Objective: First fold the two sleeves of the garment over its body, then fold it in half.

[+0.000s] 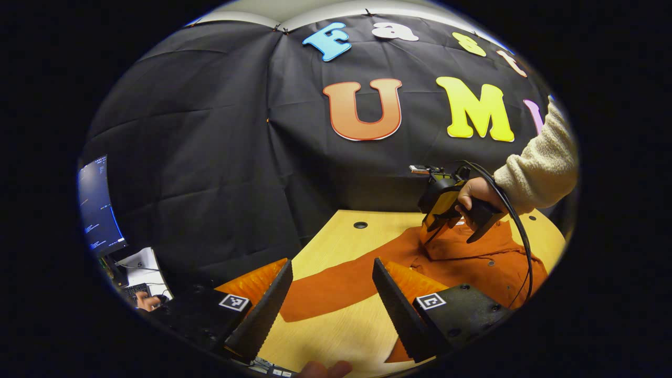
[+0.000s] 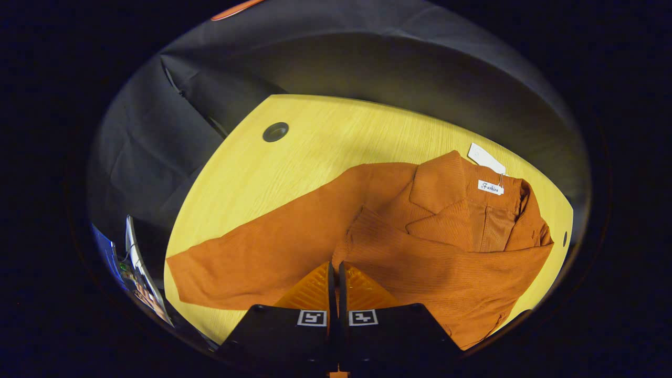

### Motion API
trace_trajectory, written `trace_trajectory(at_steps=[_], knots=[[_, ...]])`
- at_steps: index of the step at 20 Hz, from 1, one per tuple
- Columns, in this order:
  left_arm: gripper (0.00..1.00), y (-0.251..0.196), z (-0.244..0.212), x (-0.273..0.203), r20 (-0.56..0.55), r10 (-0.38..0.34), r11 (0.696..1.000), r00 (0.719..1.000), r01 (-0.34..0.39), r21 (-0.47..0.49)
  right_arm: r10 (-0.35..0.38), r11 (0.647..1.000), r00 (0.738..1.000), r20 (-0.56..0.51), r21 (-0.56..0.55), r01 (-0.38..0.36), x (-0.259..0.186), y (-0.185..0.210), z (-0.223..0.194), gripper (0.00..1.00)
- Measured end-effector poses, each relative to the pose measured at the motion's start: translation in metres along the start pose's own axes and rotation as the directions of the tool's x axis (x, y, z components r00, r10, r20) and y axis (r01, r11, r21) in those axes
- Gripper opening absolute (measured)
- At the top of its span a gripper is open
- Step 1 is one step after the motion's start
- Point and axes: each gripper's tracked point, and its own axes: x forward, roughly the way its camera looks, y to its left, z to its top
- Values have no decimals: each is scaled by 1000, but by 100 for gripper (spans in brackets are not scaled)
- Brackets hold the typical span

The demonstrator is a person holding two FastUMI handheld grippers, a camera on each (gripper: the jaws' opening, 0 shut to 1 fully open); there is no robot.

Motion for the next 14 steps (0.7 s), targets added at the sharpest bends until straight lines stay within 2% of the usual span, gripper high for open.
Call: trace_trajectory(at_steps=[3,6,8,10,12,14], knots=[[99,9,-5,8,-9,19,1000,1000,-19,-5,52,995,998,18,82,-53,-1,0,6,5],[99,10,-13,22,-22,24,1000,999,-24,3,91,984,996,25,150,-94,-13,-8,5,61],[99,11,-20,36,-20,7,999,1000,-6,49,44,983,999,6,176,-44,-32,-35,-8,98],[99,26,-44,57,-65,46,996,997,-40,84,83,969,996,23,230,-86,-43,-47,-27,96],[99,36,-65,74,-132,72,997,989,-66,48,108,959,994,34,260,-114,-67,-69,-53,99],[99,50,-91,81,-216,129,991,968,-117,67,105,955,993,62,273,-118,-90,-100,-81,95]])
